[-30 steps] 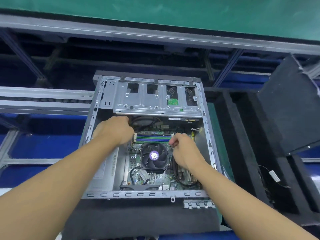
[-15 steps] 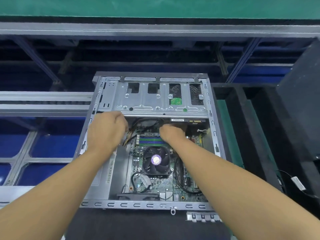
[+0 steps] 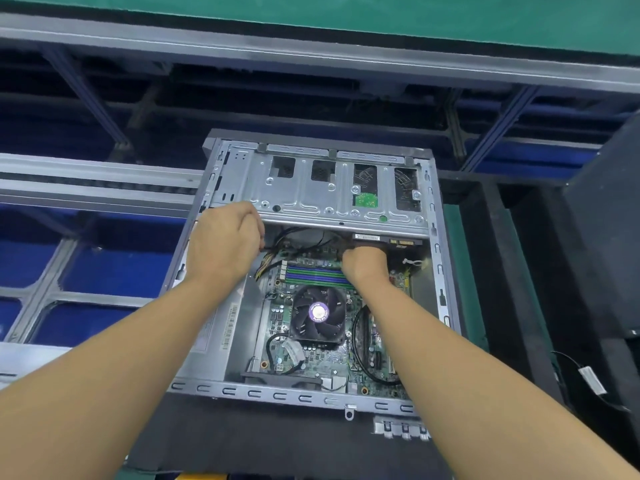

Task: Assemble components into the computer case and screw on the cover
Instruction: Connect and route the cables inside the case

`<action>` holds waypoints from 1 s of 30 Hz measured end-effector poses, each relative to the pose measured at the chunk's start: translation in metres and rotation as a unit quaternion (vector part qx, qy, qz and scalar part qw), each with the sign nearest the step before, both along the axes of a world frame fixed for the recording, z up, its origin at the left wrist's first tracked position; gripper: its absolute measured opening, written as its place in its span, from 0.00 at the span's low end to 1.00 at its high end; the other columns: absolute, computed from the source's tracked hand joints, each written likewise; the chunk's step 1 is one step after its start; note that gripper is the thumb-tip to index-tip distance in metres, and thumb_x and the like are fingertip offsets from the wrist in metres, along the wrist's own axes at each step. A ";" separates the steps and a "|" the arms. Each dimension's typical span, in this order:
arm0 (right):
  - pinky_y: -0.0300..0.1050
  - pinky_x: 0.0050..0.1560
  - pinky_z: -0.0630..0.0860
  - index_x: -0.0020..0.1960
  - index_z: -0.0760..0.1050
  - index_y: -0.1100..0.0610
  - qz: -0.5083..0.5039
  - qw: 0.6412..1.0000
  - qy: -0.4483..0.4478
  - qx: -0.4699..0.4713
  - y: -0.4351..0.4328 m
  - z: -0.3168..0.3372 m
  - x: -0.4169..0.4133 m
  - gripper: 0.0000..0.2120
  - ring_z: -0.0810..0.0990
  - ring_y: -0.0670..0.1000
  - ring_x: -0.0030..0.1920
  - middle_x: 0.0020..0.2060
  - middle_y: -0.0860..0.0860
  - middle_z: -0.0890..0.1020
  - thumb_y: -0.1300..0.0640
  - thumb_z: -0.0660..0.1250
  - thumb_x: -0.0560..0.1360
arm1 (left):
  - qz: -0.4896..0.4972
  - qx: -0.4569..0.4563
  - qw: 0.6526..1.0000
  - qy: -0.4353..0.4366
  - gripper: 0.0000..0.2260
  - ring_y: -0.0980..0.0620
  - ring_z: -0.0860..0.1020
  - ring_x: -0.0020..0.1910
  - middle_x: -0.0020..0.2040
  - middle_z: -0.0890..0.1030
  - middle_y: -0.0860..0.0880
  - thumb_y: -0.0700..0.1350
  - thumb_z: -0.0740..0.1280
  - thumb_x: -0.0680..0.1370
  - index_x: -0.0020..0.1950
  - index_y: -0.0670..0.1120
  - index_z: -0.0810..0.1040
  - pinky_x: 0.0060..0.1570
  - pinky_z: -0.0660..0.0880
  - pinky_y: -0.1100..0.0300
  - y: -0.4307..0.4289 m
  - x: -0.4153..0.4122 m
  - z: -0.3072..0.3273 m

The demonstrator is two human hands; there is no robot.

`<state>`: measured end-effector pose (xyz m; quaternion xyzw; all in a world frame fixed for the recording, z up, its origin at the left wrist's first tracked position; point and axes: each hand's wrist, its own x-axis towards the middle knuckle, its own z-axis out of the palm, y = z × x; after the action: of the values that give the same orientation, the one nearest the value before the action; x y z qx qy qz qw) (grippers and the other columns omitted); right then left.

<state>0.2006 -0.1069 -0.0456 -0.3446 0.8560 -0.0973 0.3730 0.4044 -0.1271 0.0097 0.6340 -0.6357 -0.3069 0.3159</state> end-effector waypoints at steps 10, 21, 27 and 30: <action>0.45 0.42 0.69 0.54 0.78 0.70 -0.020 0.994 -0.065 -0.089 0.019 -0.003 0.006 0.18 0.77 0.59 0.44 0.45 0.62 0.79 0.57 0.56 0.86 | -0.093 -0.037 0.962 -0.252 0.14 0.42 0.79 0.36 0.34 0.81 0.47 0.45 0.55 0.74 0.39 0.48 0.81 0.40 0.78 0.50 0.003 -0.005 0.002; 0.42 0.67 0.62 0.78 0.66 0.63 0.064 0.979 -0.159 -0.114 0.020 0.004 0.014 0.25 0.70 0.57 0.71 0.79 0.58 0.64 0.51 0.58 0.85 | -0.317 0.271 0.821 -0.389 0.06 0.48 0.72 0.39 0.46 0.76 0.41 0.39 0.58 0.80 0.43 0.41 0.71 0.37 0.67 0.57 -0.041 -0.023 -0.015; 0.51 0.65 0.71 0.71 0.72 0.61 0.103 0.986 -0.103 -0.087 0.026 0.008 0.009 0.17 0.76 0.62 0.63 0.66 0.62 0.77 0.57 0.56 0.85 | -0.297 0.298 0.816 -0.397 0.13 0.45 0.73 0.44 0.49 0.74 0.43 0.40 0.54 0.84 0.55 0.35 0.76 0.43 0.64 0.59 -0.050 -0.036 -0.030; 0.54 0.67 0.69 0.69 0.74 0.64 0.122 0.990 -0.008 -0.069 0.029 0.010 0.004 0.17 0.74 0.66 0.66 0.64 0.64 0.78 0.58 0.55 0.86 | -0.265 0.279 0.837 -0.390 0.11 0.47 0.71 0.41 0.48 0.75 0.43 0.44 0.56 0.83 0.50 0.40 0.75 0.43 0.65 0.58 -0.052 -0.030 -0.035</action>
<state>0.2044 -0.0776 -0.0356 -0.4701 0.7958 -0.1126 0.3647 0.3746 -0.1788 -0.0251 0.5696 -0.7376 -0.2704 -0.2416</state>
